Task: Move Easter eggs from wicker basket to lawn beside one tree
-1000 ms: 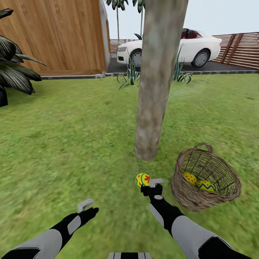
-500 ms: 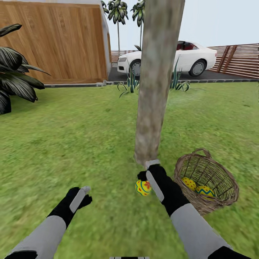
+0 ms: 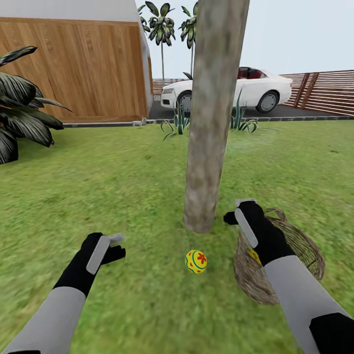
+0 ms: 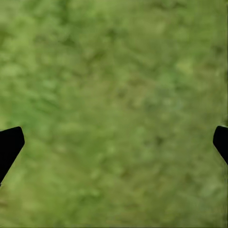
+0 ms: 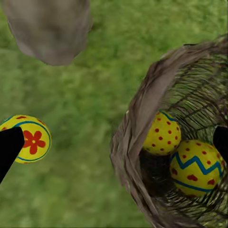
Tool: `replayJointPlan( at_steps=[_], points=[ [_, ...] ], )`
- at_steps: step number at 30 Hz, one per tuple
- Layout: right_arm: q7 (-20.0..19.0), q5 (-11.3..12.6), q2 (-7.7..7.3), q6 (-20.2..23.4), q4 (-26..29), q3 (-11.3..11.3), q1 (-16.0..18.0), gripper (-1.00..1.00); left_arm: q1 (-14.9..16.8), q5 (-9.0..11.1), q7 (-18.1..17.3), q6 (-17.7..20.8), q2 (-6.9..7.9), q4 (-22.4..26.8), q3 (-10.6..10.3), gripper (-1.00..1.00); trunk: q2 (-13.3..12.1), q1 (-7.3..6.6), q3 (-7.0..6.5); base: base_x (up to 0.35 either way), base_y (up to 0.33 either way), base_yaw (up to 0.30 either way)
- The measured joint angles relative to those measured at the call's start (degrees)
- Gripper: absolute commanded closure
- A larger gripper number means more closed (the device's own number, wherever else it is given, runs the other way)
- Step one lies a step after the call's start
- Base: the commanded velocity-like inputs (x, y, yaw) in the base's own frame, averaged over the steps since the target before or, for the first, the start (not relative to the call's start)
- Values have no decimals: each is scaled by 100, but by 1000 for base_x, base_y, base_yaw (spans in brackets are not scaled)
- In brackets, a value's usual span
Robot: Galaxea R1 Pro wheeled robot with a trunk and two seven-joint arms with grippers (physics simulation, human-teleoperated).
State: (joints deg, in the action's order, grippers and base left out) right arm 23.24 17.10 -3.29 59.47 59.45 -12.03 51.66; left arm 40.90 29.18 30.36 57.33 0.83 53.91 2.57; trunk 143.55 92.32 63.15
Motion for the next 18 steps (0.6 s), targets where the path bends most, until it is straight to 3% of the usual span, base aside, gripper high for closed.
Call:
replayJointPlan(
  at_steps=[2, 3, 4, 6, 8, 9, 13, 18],
  points=[
    [-9, 35, -185, -6, -26, 220, 29, -100, -3, 3, -2, 0, -56, 263, -1, -100, 0, 0, 0, 0, 0, 0],
    [-12, 21, -265, -2, -51, 457, 40, -100, -5, 13, -3, 0, -113, 363, -11, -100, 0, 0, 0, 0, 0, 0],
    [-3, -6, -353, 4, -98, 1023, 53, -100, -7, 26, 4, -15, -249, 470, -10, -100, 0, 0, 0, 0, 0, 0],
    [3, 29, -410, -5, -158, 1642, 57, -100, -6, 3, 18, -55, -360, 507, -7, -100, 0, 0, 0, 0, -34, 0],
    [6, 28, -472, -8, -370, 2044, 59, -100, -7, 4, 25, -90, -410, 519, -7, -100, -1, 1, 1, 0, -180, 0],
    [-8, 15, -587, -11, -610, 2190, 60, -100, -7, 7, 27, -101, -439, 524, -7, -100, -1, 1, 1, 0, -258, 0],
    [-49, 58, -800, -32, -1221, 2336, 61, -100, -7, 3, 36, -112, -470, 527, -7, -100, -1, 1, 1, 0, -267, 0],
    [-64, 72, -820, -49, -1677, 2351, 61, -100, -7, 5, 39, -124, -526, 527, -13, -100, 0, -1, 0, 78, -175, 0]
  ],
)
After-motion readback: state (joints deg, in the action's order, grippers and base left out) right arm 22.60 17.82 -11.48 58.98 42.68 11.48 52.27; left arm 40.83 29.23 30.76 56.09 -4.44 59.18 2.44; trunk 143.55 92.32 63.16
